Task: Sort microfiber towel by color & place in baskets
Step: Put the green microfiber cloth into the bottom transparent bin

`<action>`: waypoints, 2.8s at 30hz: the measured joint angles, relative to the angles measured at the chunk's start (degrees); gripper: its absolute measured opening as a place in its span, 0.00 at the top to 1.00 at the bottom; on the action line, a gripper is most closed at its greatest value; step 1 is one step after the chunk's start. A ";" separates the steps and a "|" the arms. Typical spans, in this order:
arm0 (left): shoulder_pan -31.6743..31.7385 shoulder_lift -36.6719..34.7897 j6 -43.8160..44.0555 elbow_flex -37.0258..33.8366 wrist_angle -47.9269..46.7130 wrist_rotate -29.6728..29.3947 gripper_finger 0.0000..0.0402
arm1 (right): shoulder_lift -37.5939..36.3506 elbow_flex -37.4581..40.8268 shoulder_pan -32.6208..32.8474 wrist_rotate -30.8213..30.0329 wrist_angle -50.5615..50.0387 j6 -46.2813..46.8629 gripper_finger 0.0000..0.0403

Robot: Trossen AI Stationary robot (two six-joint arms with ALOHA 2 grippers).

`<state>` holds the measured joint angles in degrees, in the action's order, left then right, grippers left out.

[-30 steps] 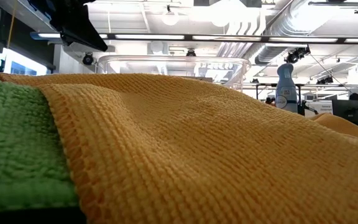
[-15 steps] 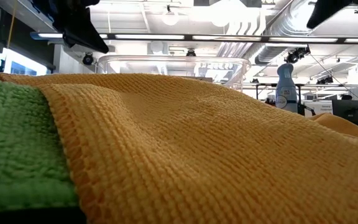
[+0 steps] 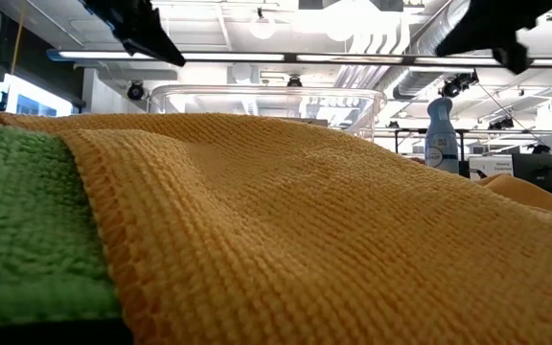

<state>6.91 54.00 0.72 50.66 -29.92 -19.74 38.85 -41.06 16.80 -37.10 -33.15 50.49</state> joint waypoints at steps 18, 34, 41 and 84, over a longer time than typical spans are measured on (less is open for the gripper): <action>26.44 1.15 8.27 0.72 -7.57 1.11 0.85 | 4.83 7.54 -13.62 9.29 18.88 -6.61 1.00; 42.55 20.85 8.79 0.69 -17.26 10.89 0.73 | 5.79 7.52 -14.93 9.28 21.86 -4.66 1.00; 43.44 27.84 4.16 0.69 -17.23 10.68 0.73 | 5.80 7.52 -14.91 9.73 21.86 -4.02 1.00; 30.78 -8.52 23.18 15.41 -11.48 5.87 1.00 | 5.80 7.50 -14.93 9.68 25.18 -24.12 1.00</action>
<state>37.68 45.47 23.90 66.07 -41.40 -13.87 44.64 -33.56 1.87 -27.42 -7.97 26.37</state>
